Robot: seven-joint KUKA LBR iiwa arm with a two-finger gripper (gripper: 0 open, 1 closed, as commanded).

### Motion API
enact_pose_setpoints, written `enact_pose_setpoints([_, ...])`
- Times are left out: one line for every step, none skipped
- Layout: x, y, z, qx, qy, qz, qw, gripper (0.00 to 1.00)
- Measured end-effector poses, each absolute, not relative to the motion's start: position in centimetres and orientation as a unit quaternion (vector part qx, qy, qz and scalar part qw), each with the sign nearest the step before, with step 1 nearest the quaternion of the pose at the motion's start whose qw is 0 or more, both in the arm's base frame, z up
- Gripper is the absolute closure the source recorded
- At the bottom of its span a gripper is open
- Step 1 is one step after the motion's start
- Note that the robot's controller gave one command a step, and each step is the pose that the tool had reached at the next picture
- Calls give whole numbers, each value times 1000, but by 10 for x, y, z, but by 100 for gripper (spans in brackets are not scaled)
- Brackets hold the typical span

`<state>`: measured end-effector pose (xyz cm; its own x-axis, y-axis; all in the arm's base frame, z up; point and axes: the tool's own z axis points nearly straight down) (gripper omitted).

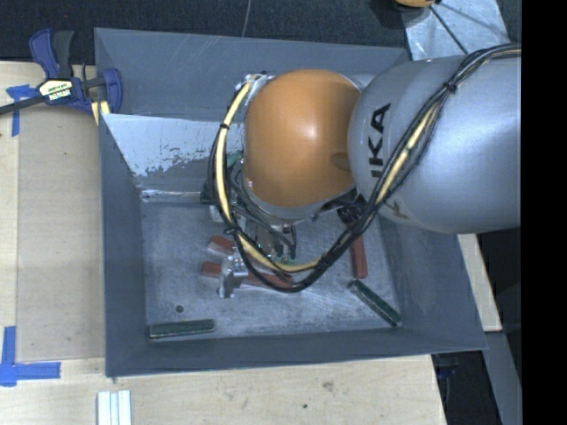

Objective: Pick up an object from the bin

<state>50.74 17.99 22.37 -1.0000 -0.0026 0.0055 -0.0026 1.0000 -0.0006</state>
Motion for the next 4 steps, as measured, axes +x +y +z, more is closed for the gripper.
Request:
enact_pose_setpoints([509,179,228,0,-1000,-1,-1,0])
enact_pose_setpoints([516,165,193,-38,-999,-1,-3,0])
enact_pose_setpoints([563,121,88,-62,-998,-5,-13,100])
enact_pose_setpoints([558,119,81,-62,-998,-1,-4,0])
